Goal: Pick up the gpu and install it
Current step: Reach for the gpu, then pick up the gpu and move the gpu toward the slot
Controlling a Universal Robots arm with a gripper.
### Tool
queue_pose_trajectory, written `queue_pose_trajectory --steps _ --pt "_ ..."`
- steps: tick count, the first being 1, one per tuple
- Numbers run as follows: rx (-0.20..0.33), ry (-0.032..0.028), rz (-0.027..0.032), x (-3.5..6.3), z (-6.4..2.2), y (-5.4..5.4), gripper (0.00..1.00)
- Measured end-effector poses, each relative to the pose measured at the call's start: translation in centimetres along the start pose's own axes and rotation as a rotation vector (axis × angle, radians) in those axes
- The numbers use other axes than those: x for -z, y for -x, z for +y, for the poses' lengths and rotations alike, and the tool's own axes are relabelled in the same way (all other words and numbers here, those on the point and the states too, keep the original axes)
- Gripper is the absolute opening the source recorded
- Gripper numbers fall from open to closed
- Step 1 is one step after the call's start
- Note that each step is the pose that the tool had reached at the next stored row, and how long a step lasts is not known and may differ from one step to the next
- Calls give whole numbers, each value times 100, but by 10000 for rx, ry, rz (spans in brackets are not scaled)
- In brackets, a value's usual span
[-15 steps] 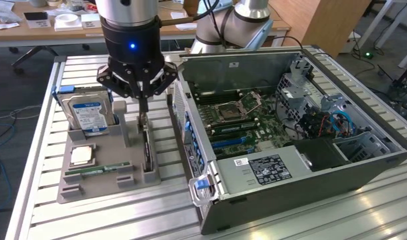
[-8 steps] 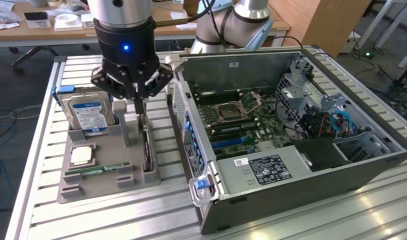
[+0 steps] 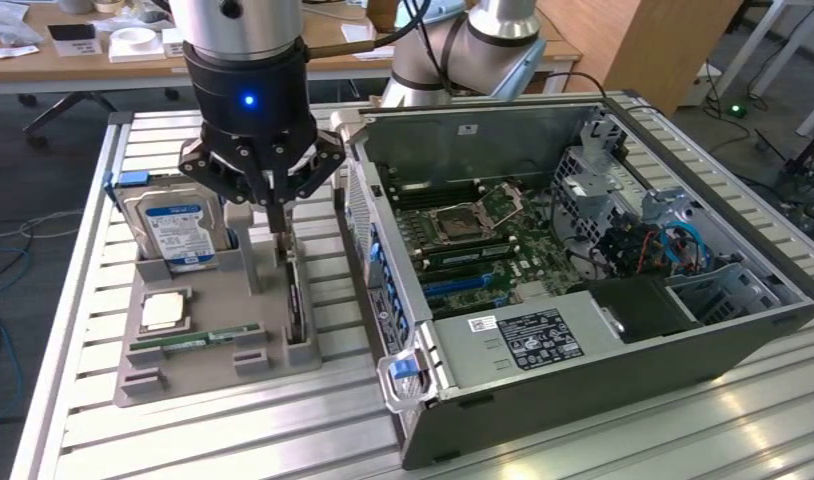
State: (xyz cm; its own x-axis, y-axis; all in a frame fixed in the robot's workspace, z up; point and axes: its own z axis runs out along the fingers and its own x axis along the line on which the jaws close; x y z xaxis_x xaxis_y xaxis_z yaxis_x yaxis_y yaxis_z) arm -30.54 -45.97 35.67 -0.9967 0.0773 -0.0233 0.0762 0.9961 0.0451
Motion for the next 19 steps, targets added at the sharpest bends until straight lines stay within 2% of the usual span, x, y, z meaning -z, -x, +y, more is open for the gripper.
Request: queue_pose_trajectory --steps 13,14,15,17,18,19 --pt "1 -1 0 0 -1 0 11" --pt "2 -1 1 0 -1 0 17" --pt "1 -1 0 0 -1 0 17" --pt "1 -1 0 0 -1 0 29" --pt "1 -1 0 0 -1 0 29" --pt "1 -1 0 0 -1 0 35"
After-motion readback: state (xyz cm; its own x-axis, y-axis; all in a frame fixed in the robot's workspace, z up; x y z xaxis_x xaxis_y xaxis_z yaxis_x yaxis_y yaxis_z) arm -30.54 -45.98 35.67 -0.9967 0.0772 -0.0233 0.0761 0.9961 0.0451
